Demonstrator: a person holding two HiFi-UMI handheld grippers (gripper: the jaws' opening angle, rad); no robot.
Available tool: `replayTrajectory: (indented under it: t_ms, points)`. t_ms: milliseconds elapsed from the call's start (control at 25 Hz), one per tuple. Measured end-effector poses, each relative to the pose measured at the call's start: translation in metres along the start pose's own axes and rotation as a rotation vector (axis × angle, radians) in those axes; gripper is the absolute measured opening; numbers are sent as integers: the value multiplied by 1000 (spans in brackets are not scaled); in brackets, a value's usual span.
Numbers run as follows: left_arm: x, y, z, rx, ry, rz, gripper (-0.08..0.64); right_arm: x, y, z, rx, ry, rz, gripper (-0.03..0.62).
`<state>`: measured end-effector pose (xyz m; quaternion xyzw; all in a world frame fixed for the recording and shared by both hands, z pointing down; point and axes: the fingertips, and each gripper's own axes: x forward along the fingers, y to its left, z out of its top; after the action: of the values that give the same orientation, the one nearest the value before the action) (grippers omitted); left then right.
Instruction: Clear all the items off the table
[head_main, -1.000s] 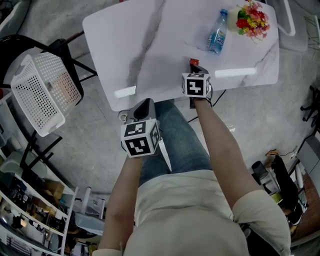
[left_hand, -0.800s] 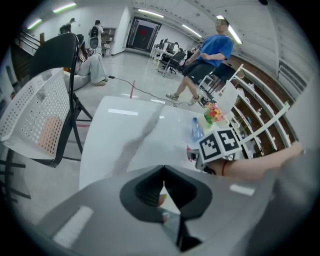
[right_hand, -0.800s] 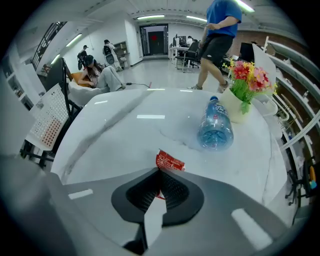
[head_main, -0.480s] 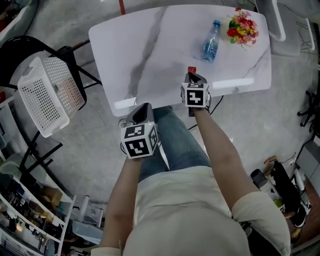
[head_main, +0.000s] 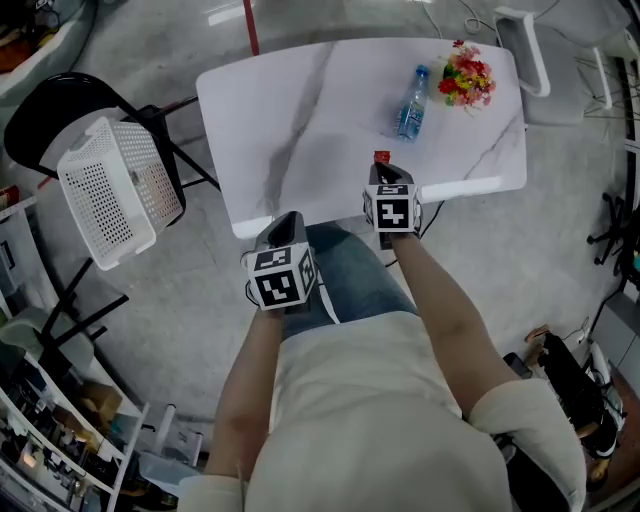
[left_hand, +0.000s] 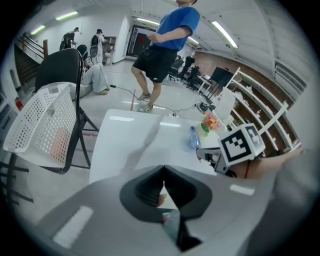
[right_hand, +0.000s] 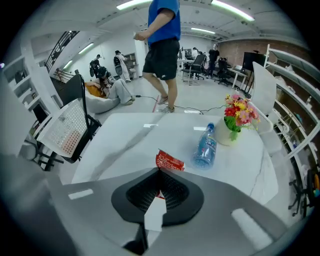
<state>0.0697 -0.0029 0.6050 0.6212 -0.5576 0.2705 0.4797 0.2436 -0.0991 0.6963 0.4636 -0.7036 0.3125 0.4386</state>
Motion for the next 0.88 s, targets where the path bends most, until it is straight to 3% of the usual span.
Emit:
replayTrajectory:
  t_ms: [880]
  points:
    - [-49, 12, 33, -73, -115, 33, 8, -80, 33, 43, -103, -90, 96, 5]
